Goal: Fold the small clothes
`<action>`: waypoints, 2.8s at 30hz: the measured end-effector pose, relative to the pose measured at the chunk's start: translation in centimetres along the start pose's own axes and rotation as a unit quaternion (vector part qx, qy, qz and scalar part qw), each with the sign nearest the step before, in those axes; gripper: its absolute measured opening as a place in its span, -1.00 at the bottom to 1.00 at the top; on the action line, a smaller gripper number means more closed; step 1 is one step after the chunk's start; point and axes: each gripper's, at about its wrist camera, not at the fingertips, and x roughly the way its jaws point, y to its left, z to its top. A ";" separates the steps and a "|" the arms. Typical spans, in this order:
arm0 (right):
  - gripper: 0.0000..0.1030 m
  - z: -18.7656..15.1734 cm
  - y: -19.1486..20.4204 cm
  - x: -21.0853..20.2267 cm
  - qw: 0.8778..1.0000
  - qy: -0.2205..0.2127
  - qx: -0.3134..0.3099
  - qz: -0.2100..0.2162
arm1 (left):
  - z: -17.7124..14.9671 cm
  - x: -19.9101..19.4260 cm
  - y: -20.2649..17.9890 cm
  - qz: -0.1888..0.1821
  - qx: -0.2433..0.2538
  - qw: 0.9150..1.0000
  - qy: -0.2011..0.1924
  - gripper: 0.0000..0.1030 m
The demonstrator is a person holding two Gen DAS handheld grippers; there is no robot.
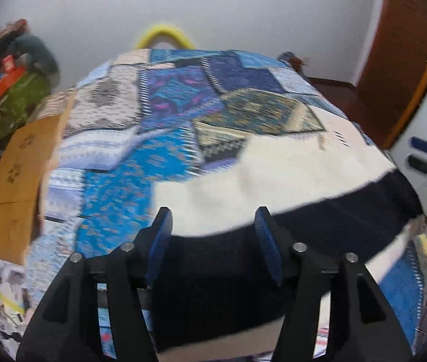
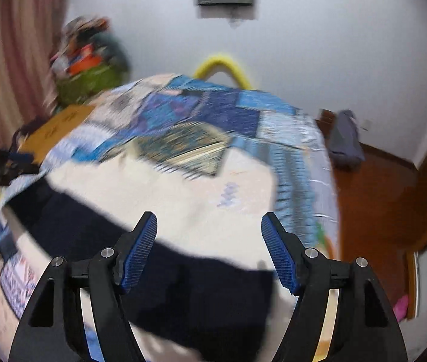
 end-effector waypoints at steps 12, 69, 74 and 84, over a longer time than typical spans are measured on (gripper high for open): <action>0.32 -4.5 5.9 6.4 0.994 0.079 -0.058 0.053 | -4.0 3.6 -3.2 0.009 0.050 0.998 0.036 0.48; 0.47 -6.5 5.9 4.4 0.994 0.065 0.037 0.082 | -10.5 3.2 7.9 -0.182 -0.377 0.908 0.025 0.31; 0.46 -6.3 5.8 3.1 0.995 0.059 0.027 0.075 | -9.5 2.9 9.1 -0.147 -0.386 0.911 0.008 -0.41; 0.46 -4.4 4.1 -1.3 0.997 0.003 0.039 0.073 | -5.9 -7.9 11.7 0.013 -0.300 0.948 -0.105 -0.46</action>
